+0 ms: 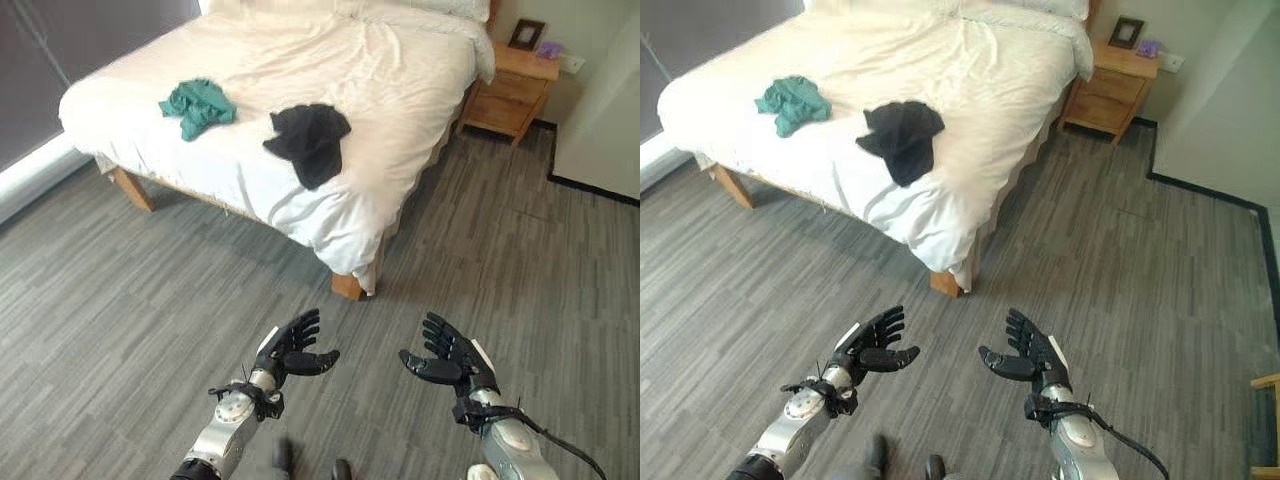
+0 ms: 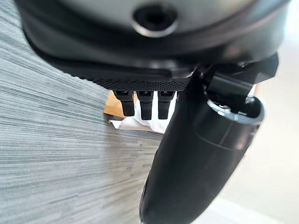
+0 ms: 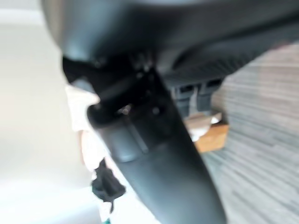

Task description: Pick up bed clothes into laundry basket.

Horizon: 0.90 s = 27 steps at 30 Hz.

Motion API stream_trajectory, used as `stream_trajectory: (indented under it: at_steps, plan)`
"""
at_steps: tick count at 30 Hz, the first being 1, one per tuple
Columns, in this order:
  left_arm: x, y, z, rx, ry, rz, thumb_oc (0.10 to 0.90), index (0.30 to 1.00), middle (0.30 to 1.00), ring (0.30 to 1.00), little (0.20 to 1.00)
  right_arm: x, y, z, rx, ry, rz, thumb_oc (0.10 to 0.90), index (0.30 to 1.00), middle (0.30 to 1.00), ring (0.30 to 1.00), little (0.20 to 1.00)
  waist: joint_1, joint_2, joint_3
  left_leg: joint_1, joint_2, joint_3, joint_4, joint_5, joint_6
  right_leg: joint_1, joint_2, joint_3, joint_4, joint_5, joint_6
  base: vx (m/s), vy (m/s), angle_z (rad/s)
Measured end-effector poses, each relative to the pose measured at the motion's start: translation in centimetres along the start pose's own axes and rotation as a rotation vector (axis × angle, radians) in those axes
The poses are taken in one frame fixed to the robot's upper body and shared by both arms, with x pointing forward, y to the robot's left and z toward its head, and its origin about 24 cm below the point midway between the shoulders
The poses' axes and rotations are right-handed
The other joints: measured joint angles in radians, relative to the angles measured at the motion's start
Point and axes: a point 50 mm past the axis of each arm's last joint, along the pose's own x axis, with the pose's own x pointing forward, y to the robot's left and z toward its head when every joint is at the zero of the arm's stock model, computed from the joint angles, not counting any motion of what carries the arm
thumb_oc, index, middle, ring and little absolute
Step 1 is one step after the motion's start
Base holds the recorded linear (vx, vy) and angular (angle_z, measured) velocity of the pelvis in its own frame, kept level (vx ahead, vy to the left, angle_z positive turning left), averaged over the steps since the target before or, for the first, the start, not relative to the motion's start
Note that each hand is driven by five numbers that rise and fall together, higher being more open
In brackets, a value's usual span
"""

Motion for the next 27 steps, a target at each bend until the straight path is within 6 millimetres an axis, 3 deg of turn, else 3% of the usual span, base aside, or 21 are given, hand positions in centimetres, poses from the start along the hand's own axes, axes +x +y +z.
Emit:
stream_trajectory:
  at_steps: [2,5,7,9,10,14,16,19,21,27]
  plan:
    - [-0.3,0.1,-0.4,-0.013,0.010,0.005,0.800,0.900,0.900,0.900,0.900,0.0,0.5,-0.2,0.020,0.002,0.003,0.800,0.900,0.900,0.900,0.900,-0.001,-0.002,0.001,0.041,-0.012,0.025,-0.080,0.031,0.012,-0.005,-0.012,0.027,-0.002,-0.004,0.009,0.03,0.048,-0.28]
    - [-0.4,0.5,0.0,-0.001,0.002,0.005,0.800,0.900,0.900,0.900,0.900,0.0,1.1,-0.5,0.020,0.015,0.040,0.800,0.900,0.900,0.900,0.900,-0.003,-0.005,0.003,0.054,-0.030,0.037,-0.103,0.033,0.014,-0.005,-0.031,0.045,0.000,-0.017,0.030,0.00,0.005,-0.13]
    - [-0.6,1.0,0.5,0.047,-0.004,0.019,0.800,0.900,0.900,0.900,0.900,0.2,1.1,-0.5,0.058,0.014,0.034,0.800,0.900,0.900,0.900,0.900,0.027,-0.017,0.011,0.063,-0.029,0.033,-0.112,0.032,0.014,-0.001,-0.033,0.045,-0.005,-0.019,0.038,0.00,0.057,0.00]
    - [-1.2,2.6,0.9,0.104,-0.001,0.094,0.800,0.900,0.900,0.900,0.900,0.4,0.4,-0.7,0.175,0.016,-0.045,0.800,0.900,0.900,0.900,0.900,0.023,-0.017,0.012,0.062,-0.028,0.034,-0.113,0.032,0.015,0.000,-0.032,0.045,-0.008,-0.019,0.038,0.01,0.078,-0.02]
    - [-1.8,4.5,1.4,0.106,-0.008,0.180,0.800,0.900,0.900,0.900,0.900,0.0,-0.8,-1.2,0.224,0.029,-0.104,0.800,0.900,0.900,0.900,0.900,0.025,-0.016,0.012,0.062,-0.029,0.034,-0.113,0.031,0.016,0.000,-0.033,0.045,-0.012,-0.018,0.038,0.01,0.060,0.02]
    - [-4.2,9.2,2.3,0.137,-0.016,0.366,0.800,0.900,0.900,0.900,0.900,-0.6,-2.1,-1.7,0.213,0.063,-0.154,0.800,0.900,0.900,0.900,0.900,0.027,-0.017,0.013,0.063,-0.027,0.040,-0.113,0.027,0.022,0.004,-0.033,0.050,-0.017,-0.017,0.037,0.01,0.061,-0.04]
    - [-4.6,9.8,2.6,0.139,-0.023,0.393,0.800,0.900,0.900,0.900,0.900,-0.7,-2.3,-1.8,0.205,0.078,-0.155,0.800,0.900,0.900,0.900,0.900,0.035,-0.019,0.014,0.067,-0.026,0.040,-0.113,0.027,0.022,0.007,-0.033,0.050,-0.018,-0.015,0.041,0.05,0.027,-0.01]
    - [-4.4,9.3,2.2,0.135,-0.011,0.371,0.800,0.900,0.900,0.900,0.900,-0.3,-2.2,-1.7,0.207,0.077,-0.131,0.800,0.900,0.900,0.900,0.900,0.054,-0.023,0.016,0.088,-0.024,0.049,-0.113,0.020,0.031,0.022,-0.032,0.055,-0.021,-0.017,0.043,0.06,0.023,-0.08]
    - [-4.3,8.9,1.9,0.122,-0.005,0.356,0.800,0.900,0.900,0.900,0.900,0.2,-2.1,-1.2,0.205,0.061,-0.116,0.800,0.900,0.900,0.900,0.900,0.060,-0.029,0.019,0.096,-0.024,0.051,-0.114,0.018,0.033,0.037,-0.033,0.059,-0.037,-0.013,0.047,0.05,0.027,-0.08]
    - [-4.7,9.6,2.0,0.071,-0.034,0.441,0.800,0.900,0.900,0.900,0.900,2.8,-1.2,3.7,0.053,-0.069,-0.007,0.800,0.900,0.900,0.900,0.900,0.072,-0.053,0.024,0.095,-0.023,0.056,-0.113,0.018,0.033,0.050,-0.032,0.065,-0.061,0.007,0.050,0.02,0.026,-0.04]
